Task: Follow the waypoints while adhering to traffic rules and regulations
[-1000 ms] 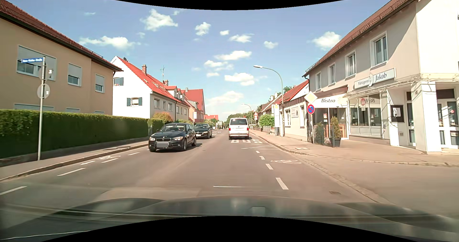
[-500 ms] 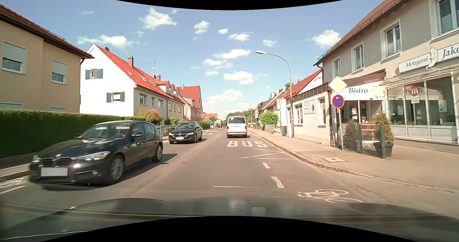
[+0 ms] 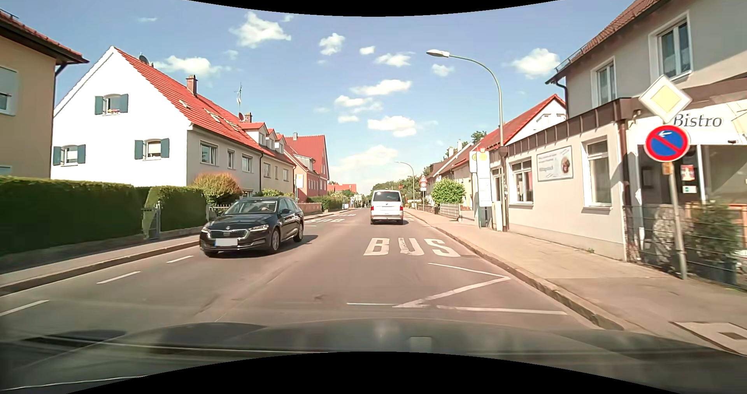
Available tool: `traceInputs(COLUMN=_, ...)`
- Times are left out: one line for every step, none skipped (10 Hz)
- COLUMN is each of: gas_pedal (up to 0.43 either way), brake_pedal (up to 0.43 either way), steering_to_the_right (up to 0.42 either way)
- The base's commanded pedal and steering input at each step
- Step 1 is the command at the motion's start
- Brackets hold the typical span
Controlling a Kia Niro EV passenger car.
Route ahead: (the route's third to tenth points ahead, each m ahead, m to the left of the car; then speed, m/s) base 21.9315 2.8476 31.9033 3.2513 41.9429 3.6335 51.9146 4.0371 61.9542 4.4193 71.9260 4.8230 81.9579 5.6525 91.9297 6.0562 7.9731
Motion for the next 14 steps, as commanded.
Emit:
traceInputs(gas_pedal=0.087, brake_pedal=0.006, steering_to_the_right=-0.013)
traceInputs(gas_pedal=0.087, brake_pedal=0.006, steering_to_the_right=-0.013)
traceInputs(gas_pedal=0.087, brake_pedal=0.006, steering_to_the_right=-0.013)
traceInputs(gas_pedal=0.087, brake_pedal=0.006, steering_to_the_right=-0.013)
traceInputs(gas_pedal=0.087, brake_pedal=0.006, steering_to_the_right=-0.011)
traceInputs(gas_pedal=0.087, brake_pedal=0.006, steering_to_the_right=-0.012)
traceInputs(gas_pedal=0.087, brake_pedal=0.006, steering_to_the_right=-0.014)
traceInputs(gas_pedal=0.079, brake_pedal=0.006, steering_to_the_right=-0.014)
traceInputs(gas_pedal=0.067, brake_pedal=0.006, steering_to_the_right=-0.010)
traceInputs(gas_pedal=0.059, brake_pedal=0.006, steering_to_the_right=-0.008)
traceInputs(gas_pedal=0.059, brake_pedal=0.006, steering_to_the_right=-0.008)
traceInputs(gas_pedal=0.059, brake_pedal=0.006, steering_to_the_right=-0.007)
traceInputs(gas_pedal=0.059, brake_pedal=0.006, steering_to_the_right=-0.005)
traceInputs(gas_pedal=0.118, brake_pedal=0.006, steering_to_the_right=-0.005)
